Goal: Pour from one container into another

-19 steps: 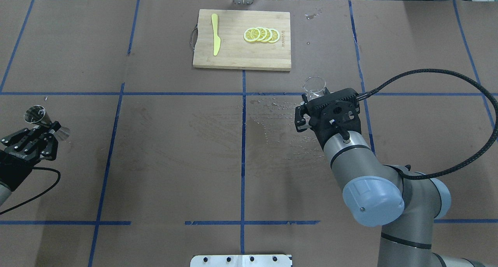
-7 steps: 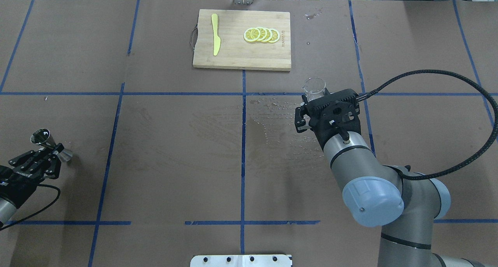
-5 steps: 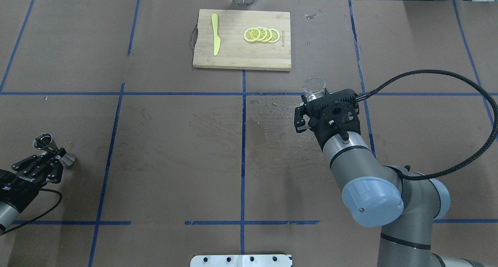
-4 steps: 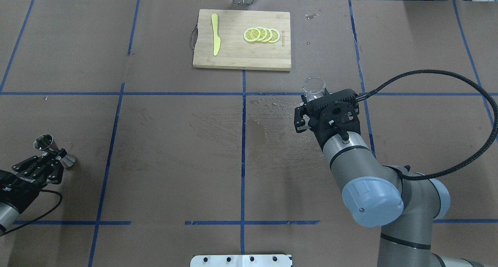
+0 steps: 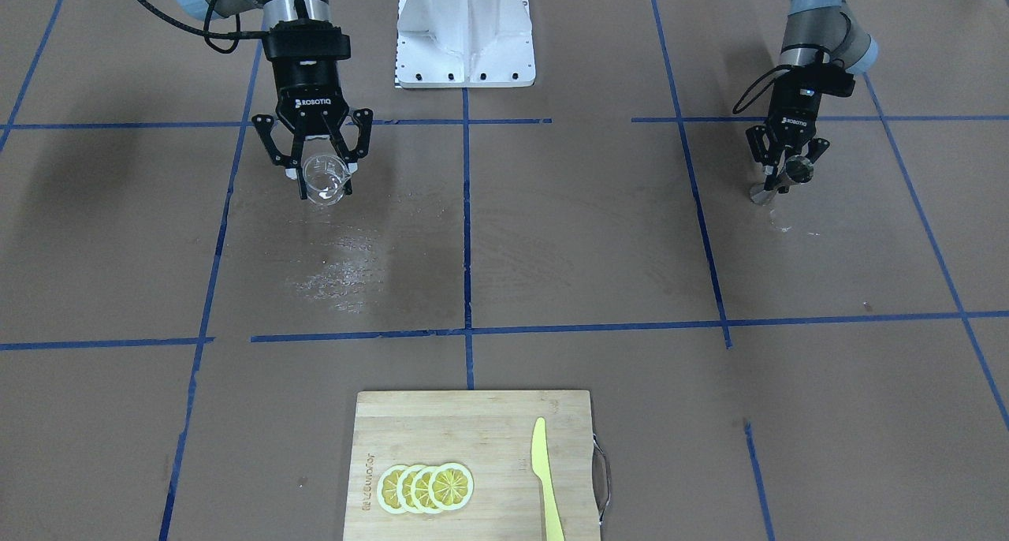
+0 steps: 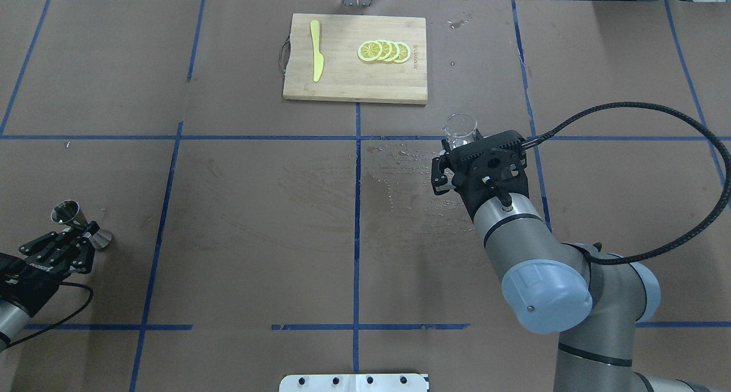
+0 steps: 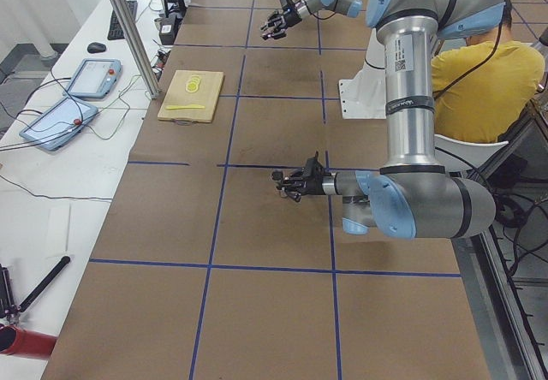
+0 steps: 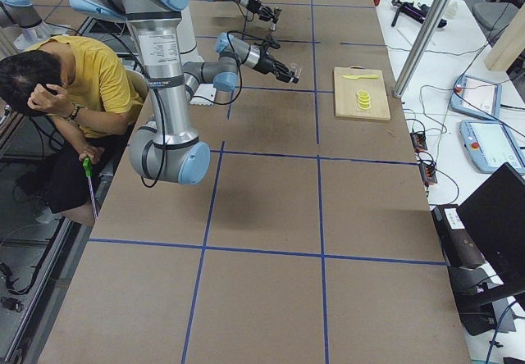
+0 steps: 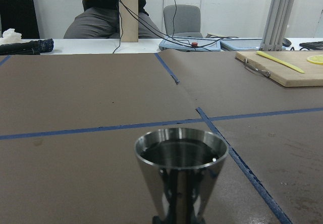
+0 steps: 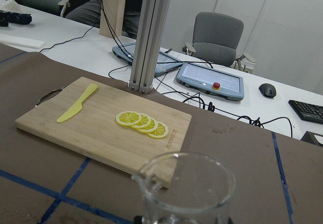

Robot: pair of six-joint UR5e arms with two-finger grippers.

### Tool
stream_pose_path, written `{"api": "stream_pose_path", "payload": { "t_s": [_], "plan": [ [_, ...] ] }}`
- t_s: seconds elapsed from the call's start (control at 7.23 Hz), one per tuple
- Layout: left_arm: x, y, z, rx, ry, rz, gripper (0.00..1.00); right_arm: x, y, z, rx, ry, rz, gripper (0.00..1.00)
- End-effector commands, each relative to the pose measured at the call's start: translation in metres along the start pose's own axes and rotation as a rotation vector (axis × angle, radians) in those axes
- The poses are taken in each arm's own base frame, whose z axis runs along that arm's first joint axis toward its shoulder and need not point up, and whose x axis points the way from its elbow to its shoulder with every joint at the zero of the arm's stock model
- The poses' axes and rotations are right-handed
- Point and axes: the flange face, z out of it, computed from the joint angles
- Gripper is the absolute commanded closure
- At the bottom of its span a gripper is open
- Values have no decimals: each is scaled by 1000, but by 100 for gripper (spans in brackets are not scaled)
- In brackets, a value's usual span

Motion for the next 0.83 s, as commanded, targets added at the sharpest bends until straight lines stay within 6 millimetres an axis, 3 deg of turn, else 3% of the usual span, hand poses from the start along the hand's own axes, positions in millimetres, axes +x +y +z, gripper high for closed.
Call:
{"api": "stream_pose_path", "payload": {
  "t_s": [0.0, 0.14, 0.55, 0.69],
  "plan": [
    [1, 1, -1, 0, 1, -2, 38, 0, 0, 0, 1, -1, 1, 100],
    [1, 0, -1, 0, 2, -3, 31, -1, -1, 0, 1, -1, 2, 100],
    [2, 0, 0, 0, 4, -6, 30, -1, -1, -1, 0, -3, 1, 100],
    [3, 0, 0, 1, 6, -10, 23, -1, 0, 0, 1, -1, 1, 100]
  ]
}}
